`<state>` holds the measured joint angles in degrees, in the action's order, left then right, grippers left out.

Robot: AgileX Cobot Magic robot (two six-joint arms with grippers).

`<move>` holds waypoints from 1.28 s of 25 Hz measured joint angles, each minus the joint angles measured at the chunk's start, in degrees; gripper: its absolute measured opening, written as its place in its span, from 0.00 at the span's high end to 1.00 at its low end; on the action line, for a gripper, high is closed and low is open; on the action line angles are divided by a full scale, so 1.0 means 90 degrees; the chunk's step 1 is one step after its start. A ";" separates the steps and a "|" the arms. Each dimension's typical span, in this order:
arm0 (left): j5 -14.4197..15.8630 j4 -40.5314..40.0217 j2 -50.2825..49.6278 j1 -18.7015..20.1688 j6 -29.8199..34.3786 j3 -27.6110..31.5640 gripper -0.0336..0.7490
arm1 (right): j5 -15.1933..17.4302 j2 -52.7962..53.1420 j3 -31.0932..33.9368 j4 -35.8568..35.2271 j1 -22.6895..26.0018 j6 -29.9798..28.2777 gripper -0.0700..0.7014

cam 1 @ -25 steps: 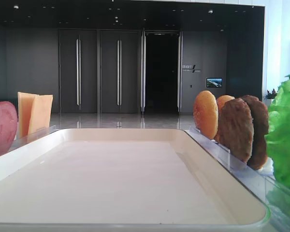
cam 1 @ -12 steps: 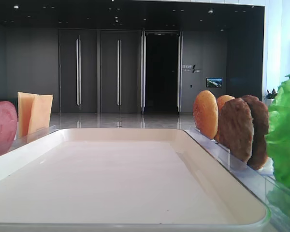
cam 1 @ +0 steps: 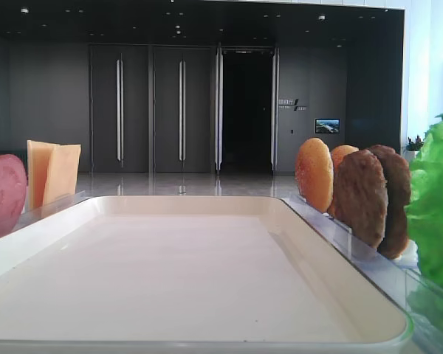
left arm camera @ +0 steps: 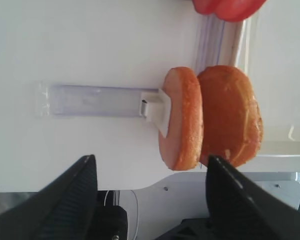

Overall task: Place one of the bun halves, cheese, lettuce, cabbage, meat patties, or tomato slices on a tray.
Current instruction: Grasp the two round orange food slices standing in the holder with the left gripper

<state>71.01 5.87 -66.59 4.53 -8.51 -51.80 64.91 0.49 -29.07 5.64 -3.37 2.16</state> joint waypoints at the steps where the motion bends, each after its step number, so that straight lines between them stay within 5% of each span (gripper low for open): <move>1: -0.0002 -0.0061 -0.0030 0.0214 -0.0111 0.0000 0.30 | 0.0000 0.0000 0.0000 0.0000 0.0000 0.0000 0.37; 11: -0.0043 -0.0445 -0.0838 0.1676 -0.1334 -0.0071 0.30 | 0.0000 0.0000 0.0000 0.0000 0.0000 0.0000 0.37; 17: -0.0063 -0.0466 -0.1441 0.2410 -0.1792 -0.0696 0.30 | 0.0000 0.0000 0.0000 0.0000 0.0000 0.0000 0.37; 32: -0.0137 -0.0399 -0.2174 0.3139 -0.2275 -0.1032 0.30 | 0.0000 0.0000 0.0000 0.0000 0.0000 0.0000 0.37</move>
<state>69.78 2.28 -86.16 32.78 -28.98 -61.10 64.91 0.49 -29.07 5.64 -3.37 2.16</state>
